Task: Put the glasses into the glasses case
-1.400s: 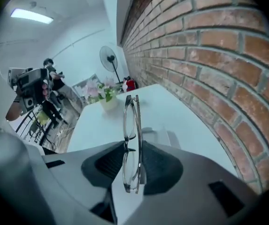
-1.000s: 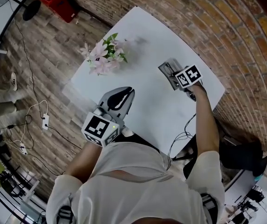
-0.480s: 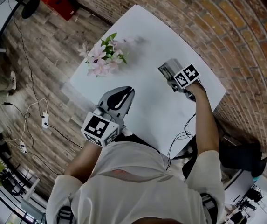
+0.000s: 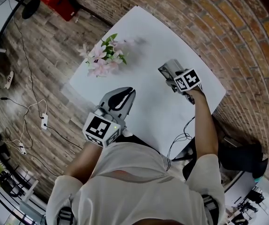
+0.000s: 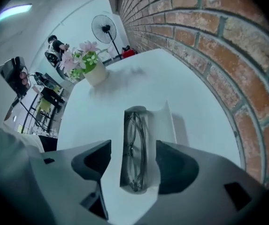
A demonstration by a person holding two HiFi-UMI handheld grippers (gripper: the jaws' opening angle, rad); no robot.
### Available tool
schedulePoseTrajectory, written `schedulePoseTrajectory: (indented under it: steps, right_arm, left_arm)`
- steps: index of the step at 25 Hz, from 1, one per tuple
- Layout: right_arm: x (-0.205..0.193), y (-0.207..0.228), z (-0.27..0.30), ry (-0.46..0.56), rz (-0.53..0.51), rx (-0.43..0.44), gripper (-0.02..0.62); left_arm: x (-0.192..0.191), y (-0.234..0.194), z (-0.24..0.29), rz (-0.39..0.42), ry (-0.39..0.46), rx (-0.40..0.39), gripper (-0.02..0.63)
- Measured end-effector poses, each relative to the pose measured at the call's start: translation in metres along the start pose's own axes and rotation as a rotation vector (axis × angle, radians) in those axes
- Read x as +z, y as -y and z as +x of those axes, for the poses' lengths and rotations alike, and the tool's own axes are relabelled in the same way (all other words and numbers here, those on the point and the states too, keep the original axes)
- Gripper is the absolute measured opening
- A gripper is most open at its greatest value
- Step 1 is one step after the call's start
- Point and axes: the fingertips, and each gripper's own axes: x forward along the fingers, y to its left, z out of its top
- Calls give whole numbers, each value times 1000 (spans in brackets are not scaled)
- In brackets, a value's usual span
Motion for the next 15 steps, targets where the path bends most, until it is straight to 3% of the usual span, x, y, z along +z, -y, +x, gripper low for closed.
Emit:
schedulePoseTrajectory:
  steps: [3, 8, 11, 15]
  right_arm:
    - [16, -6, -28, 137, 14, -42, 339]
    - [43, -19, -118, 509, 24, -204, 190]
    - [36, -34, -171, 651, 10, -309, 103]
    - [17, -59, -236, 817, 35, -412, 52]
  left_arm:
    - [4, 4, -1, 0, 8, -7, 38]
    - [20, 16, 2, 33, 38, -39, 38]
    - [30, 29, 2, 56, 53, -59, 38]
    - [48, 48, 7, 72, 83, -128, 38]
